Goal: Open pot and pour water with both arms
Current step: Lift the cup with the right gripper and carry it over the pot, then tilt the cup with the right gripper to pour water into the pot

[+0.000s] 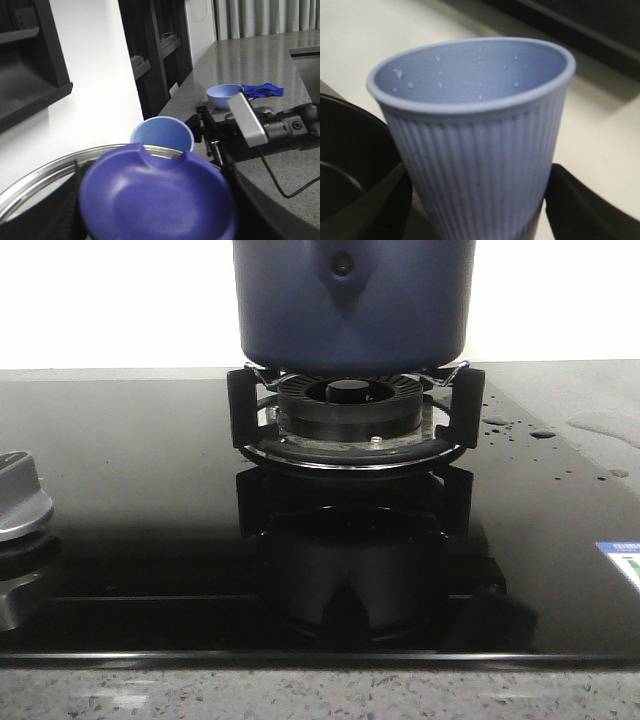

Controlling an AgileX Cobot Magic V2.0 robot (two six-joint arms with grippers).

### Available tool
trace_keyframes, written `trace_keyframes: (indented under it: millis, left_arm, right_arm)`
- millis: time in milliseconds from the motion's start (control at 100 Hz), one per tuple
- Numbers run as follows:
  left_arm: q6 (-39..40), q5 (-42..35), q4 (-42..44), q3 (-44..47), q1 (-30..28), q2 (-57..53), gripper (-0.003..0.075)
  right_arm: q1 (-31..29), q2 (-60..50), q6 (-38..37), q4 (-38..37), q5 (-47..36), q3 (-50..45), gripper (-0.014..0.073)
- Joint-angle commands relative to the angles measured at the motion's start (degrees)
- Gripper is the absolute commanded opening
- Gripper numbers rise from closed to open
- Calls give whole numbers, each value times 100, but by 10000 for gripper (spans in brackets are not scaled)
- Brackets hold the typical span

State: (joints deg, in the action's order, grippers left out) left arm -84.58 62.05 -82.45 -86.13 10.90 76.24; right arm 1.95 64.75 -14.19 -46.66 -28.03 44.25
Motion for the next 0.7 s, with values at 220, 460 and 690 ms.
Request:
trace_keyframes:
  millis: [220, 460, 690]
  left_arm:
    - [90, -92, -512, -203, -5, -386, 250]
    - [211, -79, -512, -203, -5, -386, 250]
    - [211, -79, -512, -203, -5, -386, 250]
  right_arm:
    - [856, 146, -38, -1683, 985, 1203, 264]
    - [913, 328, -38, -3059, 1133, 1379, 260]
    - [913, 504, -38, -4356, 1131, 1419, 260]
